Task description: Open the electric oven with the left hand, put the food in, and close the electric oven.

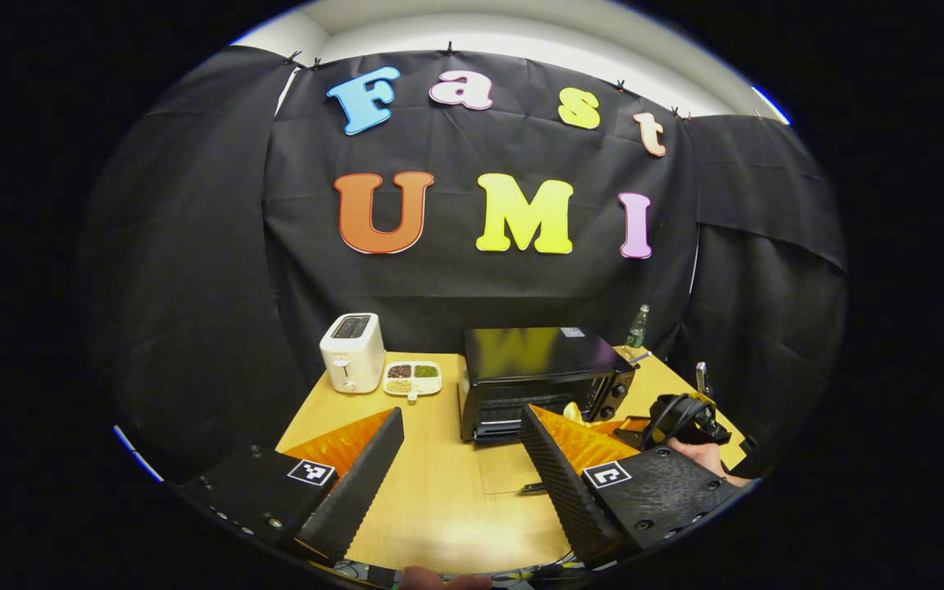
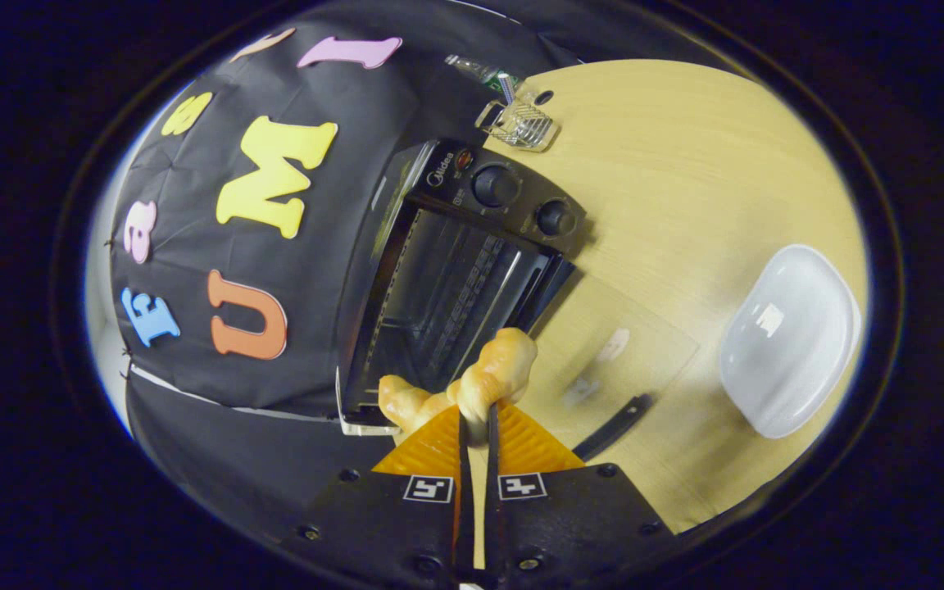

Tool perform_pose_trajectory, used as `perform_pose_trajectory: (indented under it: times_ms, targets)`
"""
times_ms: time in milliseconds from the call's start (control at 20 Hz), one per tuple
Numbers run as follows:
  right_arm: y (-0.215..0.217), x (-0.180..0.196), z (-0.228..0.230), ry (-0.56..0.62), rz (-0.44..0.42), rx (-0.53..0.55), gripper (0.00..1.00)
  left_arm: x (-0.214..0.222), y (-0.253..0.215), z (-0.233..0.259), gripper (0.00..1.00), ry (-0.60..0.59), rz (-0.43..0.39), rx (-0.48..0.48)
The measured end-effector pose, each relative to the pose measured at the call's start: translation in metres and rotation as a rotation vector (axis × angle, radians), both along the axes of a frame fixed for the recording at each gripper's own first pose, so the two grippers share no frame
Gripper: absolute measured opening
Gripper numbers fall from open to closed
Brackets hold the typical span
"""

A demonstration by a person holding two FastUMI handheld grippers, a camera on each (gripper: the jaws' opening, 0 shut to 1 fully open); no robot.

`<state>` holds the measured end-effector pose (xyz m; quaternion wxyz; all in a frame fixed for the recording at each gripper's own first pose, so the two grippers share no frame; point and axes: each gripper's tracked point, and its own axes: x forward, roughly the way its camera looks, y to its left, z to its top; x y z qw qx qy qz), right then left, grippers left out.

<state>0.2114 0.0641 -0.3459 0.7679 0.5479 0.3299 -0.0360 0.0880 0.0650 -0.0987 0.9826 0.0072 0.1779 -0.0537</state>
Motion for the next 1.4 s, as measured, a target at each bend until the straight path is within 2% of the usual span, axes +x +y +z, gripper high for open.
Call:
perform_pose_trajectory:
  times_ms: [100, 200, 250, 450, 850, 1000, 1050, 1150, 1200, 1250, 1400]
  targets:
    - [0.007, 0.026, -0.005, -0.012, -0.031, 0.01, 0.05, -0.003, 0.013, -0.002, 0.94, 0.011, 0.019, -0.001]
    - [0.012, 0.05, -0.009, -0.024, -0.061, 0.021, 0.09, -0.005, 0.027, -0.008, 0.95, 0.026, 0.038, 0.008]
    - [0.014, 0.06, -0.012, -0.03, -0.077, 0.029, 0.05, -0.005, 0.034, -0.01, 0.95, 0.033, 0.05, 0.018]
    - [0.018, 0.098, -0.025, -0.045, -0.14, 0.064, 0.07, -0.007, 0.056, -0.018, 0.94, 0.061, 0.076, 0.045]
    - [0.011, 0.144, -0.038, -0.104, -0.227, 0.052, 0.05, -0.002, 0.063, -0.026, 0.94, 0.085, 0.064, 0.064]
    - [0.012, 0.145, -0.044, -0.092, -0.228, 0.034, 0.1, -0.002, 0.063, -0.025, 0.94, 0.084, 0.06, 0.058]
    - [0.012, 0.146, -0.044, -0.087, -0.232, 0.03, 0.16, -0.002, 0.064, -0.025, 0.94, 0.087, 0.059, 0.055]
    - [0.011, 0.144, -0.042, -0.09, -0.231, 0.024, 0.17, -0.002, 0.061, -0.026, 0.94, 0.094, 0.055, 0.045]
    - [0.01, 0.145, -0.043, -0.088, -0.228, 0.021, 0.28, -0.001, 0.061, -0.025, 0.94, 0.091, 0.053, 0.04]
    - [0.011, 0.143, -0.041, -0.091, -0.226, 0.025, 0.44, -0.001, 0.059, -0.024, 0.95, 0.091, 0.051, 0.038]
    - [0.014, 0.137, -0.039, -0.082, -0.207, 0.015, 0.5, -0.001, 0.054, -0.021, 0.94, 0.084, 0.044, 0.033]
